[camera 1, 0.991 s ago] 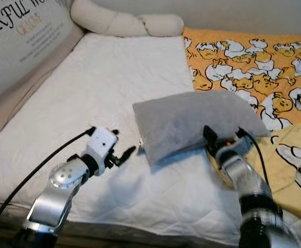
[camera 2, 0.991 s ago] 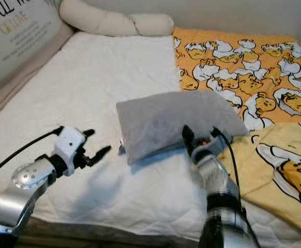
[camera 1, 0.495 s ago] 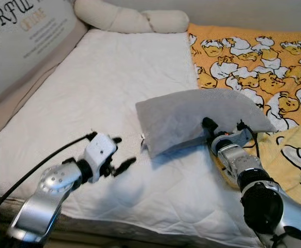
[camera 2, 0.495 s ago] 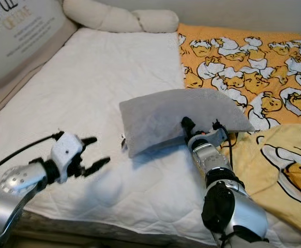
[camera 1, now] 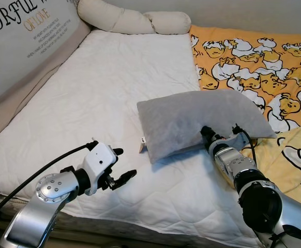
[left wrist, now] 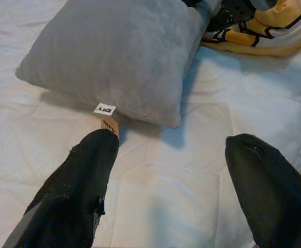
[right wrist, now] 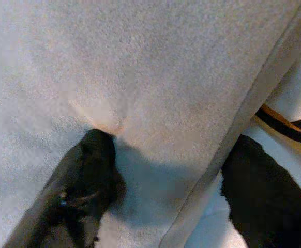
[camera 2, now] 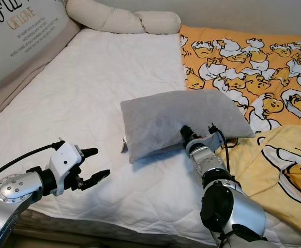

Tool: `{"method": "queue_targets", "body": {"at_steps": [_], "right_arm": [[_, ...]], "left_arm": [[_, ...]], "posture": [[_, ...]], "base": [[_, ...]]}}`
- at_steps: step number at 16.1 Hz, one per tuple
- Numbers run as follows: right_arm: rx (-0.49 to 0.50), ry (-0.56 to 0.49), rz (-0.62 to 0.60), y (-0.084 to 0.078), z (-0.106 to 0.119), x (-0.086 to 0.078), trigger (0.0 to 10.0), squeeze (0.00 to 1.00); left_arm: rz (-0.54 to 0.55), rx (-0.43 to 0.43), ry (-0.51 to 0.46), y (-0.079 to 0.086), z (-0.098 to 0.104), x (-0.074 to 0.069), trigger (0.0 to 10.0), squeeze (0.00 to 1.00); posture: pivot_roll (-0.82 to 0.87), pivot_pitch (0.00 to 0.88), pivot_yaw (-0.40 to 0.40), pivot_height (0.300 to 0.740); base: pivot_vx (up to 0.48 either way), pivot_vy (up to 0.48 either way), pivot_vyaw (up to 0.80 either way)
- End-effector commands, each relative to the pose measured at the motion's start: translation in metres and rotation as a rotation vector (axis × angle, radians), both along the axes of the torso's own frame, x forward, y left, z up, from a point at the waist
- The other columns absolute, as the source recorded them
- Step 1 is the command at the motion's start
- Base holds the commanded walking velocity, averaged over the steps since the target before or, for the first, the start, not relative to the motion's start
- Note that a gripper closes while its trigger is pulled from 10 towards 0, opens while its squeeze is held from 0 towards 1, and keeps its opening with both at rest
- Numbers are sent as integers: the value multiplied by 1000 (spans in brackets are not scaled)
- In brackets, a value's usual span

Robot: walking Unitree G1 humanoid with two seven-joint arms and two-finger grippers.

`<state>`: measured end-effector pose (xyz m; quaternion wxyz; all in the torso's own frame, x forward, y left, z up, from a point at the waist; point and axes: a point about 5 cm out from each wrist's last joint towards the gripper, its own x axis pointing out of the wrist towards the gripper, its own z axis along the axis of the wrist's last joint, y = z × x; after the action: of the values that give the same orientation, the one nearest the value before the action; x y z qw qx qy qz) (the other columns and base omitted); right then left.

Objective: Clean up the room

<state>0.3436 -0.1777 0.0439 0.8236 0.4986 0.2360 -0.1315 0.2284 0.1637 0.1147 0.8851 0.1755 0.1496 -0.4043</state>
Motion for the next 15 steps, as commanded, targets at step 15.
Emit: {"method": "queue_targets", "body": {"at_steps": [15], "right_arm": [[-84, 21, 6, -4, 9, 7, 0, 0]], "left_arm": [[-6, 4, -26, -9, 0, 17, 10000, 0]], "posture": [[103, 0, -30, 740]], "base": [[0, 0, 0]]}}
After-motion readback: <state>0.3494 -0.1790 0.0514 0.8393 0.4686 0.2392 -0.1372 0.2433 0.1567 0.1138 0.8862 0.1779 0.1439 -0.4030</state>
